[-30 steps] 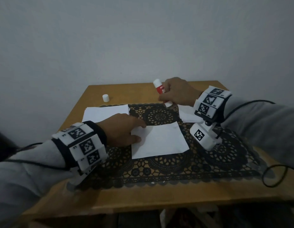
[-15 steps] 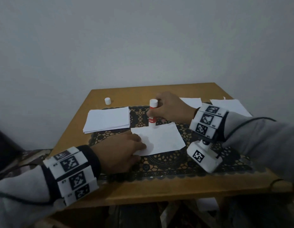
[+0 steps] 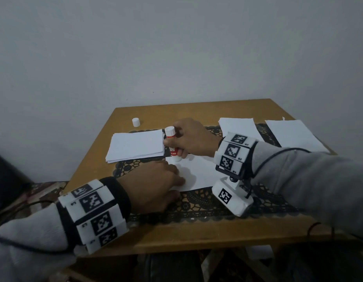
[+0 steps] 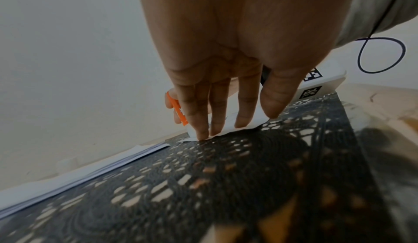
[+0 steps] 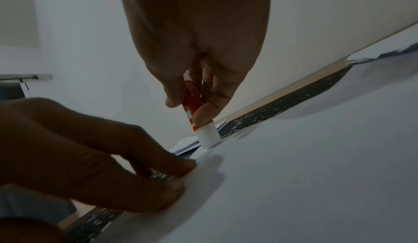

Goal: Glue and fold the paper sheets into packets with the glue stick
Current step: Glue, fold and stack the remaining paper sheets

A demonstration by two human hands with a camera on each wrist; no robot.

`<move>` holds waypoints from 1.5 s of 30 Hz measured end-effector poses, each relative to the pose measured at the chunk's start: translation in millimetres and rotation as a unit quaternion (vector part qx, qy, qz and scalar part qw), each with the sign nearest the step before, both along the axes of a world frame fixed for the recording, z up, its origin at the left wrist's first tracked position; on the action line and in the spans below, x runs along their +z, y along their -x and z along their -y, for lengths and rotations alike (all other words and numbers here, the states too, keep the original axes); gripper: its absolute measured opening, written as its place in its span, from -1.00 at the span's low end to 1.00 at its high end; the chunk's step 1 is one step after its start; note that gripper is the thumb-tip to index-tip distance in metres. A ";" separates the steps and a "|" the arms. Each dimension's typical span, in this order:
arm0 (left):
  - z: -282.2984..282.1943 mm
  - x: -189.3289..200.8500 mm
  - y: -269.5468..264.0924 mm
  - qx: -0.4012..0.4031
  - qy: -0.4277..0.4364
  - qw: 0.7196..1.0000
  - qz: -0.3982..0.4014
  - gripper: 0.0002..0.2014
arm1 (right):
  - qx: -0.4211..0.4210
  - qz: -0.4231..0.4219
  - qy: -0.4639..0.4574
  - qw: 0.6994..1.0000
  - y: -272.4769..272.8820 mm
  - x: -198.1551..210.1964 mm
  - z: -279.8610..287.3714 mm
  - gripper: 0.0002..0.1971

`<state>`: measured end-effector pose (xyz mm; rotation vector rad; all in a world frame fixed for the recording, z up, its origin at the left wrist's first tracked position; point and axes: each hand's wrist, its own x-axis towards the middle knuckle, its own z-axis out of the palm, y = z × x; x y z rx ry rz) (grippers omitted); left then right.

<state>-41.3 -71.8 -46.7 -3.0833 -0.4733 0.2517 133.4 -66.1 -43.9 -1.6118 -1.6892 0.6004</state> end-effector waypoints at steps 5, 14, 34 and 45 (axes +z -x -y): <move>-3.7 -1.9 -0.9 0.015 0.036 0.999 0.018 -0.64 | 0.016 0.008 -0.006 1.000 -0.3 -1.4 1.8 -0.78; -3.5 -0.7 -3.7 0.027 0.038 0.999 0.011 -0.67 | 0.009 0.080 -0.030 0.996 -18.8 -2.2 15.9 -0.83; -5.1 7.8 -24.6 0.043 -0.003 0.999 -0.015 -0.54 | -0.056 0.126 0.007 0.990 -73.7 10.1 45.8 -0.69; -8.3 4.5 -28.8 0.042 -0.006 0.999 -0.004 -0.56 | -0.062 -0.006 -0.011 0.998 -72.7 35.5 41.6 -0.61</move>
